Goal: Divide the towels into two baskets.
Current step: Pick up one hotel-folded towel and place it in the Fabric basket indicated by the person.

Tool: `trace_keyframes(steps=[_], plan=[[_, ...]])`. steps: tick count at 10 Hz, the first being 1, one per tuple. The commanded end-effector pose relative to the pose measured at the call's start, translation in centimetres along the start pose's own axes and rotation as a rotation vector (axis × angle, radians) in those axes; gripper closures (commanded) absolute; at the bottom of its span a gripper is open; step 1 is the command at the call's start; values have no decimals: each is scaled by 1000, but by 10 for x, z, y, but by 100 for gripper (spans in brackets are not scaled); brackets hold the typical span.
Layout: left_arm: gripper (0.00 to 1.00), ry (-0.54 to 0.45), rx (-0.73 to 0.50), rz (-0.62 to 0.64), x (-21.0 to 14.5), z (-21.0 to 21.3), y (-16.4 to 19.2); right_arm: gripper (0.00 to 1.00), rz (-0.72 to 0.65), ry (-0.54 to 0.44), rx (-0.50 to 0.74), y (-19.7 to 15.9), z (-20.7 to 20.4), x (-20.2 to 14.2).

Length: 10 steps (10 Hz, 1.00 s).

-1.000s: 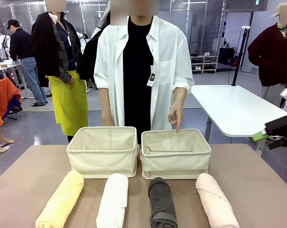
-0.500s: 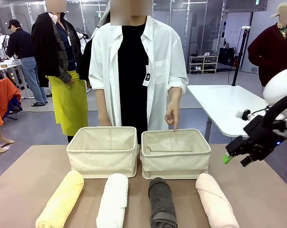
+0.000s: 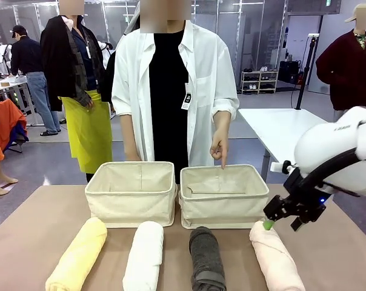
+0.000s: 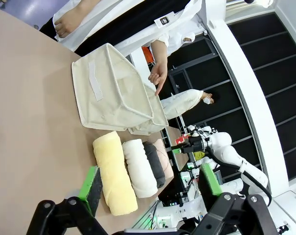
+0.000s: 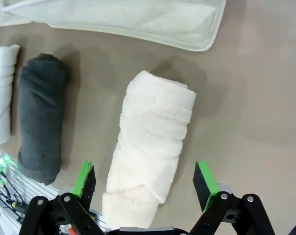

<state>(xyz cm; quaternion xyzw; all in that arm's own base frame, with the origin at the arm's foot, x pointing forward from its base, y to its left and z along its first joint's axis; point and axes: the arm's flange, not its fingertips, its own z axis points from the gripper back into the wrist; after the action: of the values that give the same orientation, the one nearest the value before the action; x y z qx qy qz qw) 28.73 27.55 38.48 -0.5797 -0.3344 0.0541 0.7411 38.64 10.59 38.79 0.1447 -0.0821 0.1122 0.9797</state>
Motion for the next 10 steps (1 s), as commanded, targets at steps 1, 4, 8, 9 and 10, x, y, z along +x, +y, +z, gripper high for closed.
trace_keyframes(steps=[1,4,8,9,10], plan=[[0,-6,-8,-1,-1,3,-1,0,-36,14,-87,11,-23,-5],[0,-6,-8,-1,-1,3,-1,0,-47,24,-129,17,-40,-7],[0,-6,-8,-1,-1,3,-1,0,-70,38,-133,15,-62,-8],[0,-6,-8,-1,-1,3,-1,0,-73,41,-131,12,-68,-10],[0,-6,-8,-1,-1,3,-1,0,-78,50,-133,9,-72,-11]])
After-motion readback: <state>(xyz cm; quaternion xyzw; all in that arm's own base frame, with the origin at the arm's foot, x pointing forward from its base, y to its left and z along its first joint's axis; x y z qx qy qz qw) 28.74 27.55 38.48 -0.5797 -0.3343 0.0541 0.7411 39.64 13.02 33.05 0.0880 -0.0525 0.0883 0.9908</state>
